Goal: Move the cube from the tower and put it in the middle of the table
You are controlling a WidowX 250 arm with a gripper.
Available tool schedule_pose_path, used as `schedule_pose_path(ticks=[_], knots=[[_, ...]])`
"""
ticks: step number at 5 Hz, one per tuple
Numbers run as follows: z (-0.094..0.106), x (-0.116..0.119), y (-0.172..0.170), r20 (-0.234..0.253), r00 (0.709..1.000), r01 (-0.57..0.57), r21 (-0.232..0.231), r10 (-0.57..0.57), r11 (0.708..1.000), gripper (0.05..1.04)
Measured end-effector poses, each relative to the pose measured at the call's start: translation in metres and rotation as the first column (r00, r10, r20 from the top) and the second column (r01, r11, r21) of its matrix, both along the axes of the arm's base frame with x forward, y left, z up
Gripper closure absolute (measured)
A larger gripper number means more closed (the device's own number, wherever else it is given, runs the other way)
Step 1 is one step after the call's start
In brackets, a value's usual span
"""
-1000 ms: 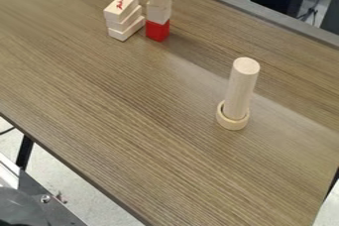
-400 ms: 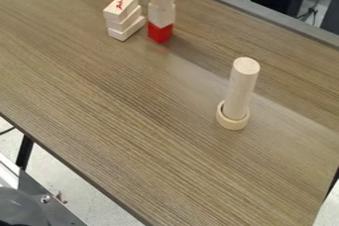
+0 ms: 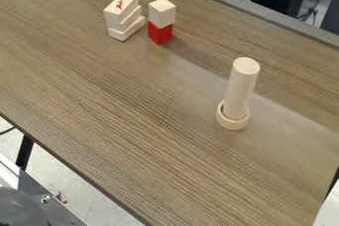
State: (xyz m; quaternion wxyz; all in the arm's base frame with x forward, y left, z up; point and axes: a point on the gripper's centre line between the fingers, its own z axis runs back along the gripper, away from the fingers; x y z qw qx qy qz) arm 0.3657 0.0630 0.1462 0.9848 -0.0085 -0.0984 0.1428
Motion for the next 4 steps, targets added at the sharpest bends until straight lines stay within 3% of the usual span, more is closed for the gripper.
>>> schedule_pose_path(ticks=[2,4], knots=[[-0.021,-0.002,-0.046,-0.015,0.989,0.15,-0.005,-0.15,0.989,0.532],[-0.063,0.001,-0.079,-0.017,0.99,0.14,0.004,-0.14,0.99,0.532]])
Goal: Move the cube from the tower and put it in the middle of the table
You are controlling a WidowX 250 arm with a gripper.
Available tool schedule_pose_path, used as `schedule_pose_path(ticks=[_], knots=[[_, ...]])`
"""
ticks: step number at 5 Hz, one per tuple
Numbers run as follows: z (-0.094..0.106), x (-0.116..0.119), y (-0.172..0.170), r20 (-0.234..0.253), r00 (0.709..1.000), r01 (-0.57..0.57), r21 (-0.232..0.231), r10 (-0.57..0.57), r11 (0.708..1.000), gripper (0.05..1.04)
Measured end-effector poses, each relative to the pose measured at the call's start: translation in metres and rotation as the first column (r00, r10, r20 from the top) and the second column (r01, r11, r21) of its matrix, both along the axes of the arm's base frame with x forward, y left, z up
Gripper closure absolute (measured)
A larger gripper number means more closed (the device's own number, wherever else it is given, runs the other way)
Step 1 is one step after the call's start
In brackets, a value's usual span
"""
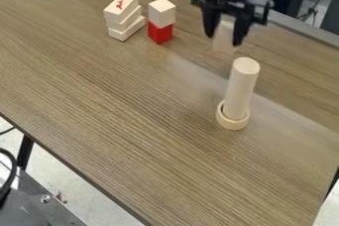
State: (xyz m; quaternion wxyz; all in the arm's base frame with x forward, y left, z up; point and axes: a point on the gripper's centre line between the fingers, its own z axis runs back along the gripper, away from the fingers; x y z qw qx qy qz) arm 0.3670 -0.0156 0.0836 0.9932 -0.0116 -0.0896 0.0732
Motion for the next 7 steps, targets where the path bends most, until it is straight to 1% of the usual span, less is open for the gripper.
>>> schedule_pose_path(ticks=[1,3,4,5,6,7], knots=[[-0.013,0.001,-0.005,0.008,1.0,-0.024,-0.022,0.024,0.999,0.532],[-0.03,-0.003,0.0,0.03,0.999,-0.028,0.003,0.028,1.0,0.532],[-0.041,-0.002,0.001,0.009,1.0,-0.009,0.059,0.008,0.998,0.532],[-0.041,-0.003,-0.001,0.002,1.0,0.003,0.068,-0.003,0.998,0.458],[-0.036,-0.008,-0.007,-0.015,1.0,0.015,0.026,-0.014,1.0,0.155],[0.005,-0.008,-0.008,0.065,0.998,0.02,-0.019,-0.018,1.0,0.082]])
